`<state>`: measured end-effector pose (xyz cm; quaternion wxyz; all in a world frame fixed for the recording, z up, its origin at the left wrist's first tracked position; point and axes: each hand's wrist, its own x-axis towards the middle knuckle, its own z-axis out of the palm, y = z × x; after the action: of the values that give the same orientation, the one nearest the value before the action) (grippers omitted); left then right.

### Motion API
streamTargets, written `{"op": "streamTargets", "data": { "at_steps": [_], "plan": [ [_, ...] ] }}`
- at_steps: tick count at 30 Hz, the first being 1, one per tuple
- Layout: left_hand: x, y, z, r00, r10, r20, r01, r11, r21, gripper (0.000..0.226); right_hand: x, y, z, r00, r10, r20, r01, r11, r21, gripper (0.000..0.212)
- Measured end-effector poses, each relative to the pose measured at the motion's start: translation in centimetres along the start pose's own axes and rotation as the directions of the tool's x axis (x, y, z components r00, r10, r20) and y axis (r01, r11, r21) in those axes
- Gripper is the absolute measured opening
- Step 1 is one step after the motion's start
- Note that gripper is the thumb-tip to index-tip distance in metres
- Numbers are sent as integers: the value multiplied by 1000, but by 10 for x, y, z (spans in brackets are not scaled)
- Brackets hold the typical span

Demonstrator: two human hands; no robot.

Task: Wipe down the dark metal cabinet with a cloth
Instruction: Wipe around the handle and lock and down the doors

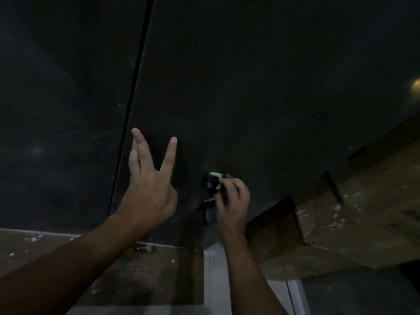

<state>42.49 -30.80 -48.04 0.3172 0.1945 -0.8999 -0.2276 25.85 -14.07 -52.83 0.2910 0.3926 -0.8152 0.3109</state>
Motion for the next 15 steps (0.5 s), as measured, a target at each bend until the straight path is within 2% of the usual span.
{"op": "streamTargets", "data": {
  "at_steps": [2,5,7,8,10,12,13,15],
  "plan": [
    [1,4,3,996,89,32,-90,996,18,97,3,21,-13,964,167,-205,-172,985,-4,32],
    [5,4,5,988,148,50,-152,984,91,98,7,40,-27,830,416,-372,-398,908,128,37],
    [6,4,8,988,144,50,-149,979,137,97,8,50,-31,702,580,-414,-520,814,259,38],
    [6,4,10,989,141,53,-147,978,147,97,6,55,-31,610,675,-414,-583,737,343,39],
    [5,3,12,988,143,60,-151,974,168,98,-3,64,-27,377,870,-319,-693,493,526,42],
    [5,1,14,987,147,60,-156,970,186,100,-15,72,-22,172,979,-110,-747,203,633,44],
    [5,-1,14,987,151,60,-160,969,188,99,-20,72,-20,114,993,-38,-750,111,653,44],
    [5,-3,15,984,167,54,-175,966,189,90,-22,70,-17,40,999,-7,-728,34,685,41]
  ]
}}
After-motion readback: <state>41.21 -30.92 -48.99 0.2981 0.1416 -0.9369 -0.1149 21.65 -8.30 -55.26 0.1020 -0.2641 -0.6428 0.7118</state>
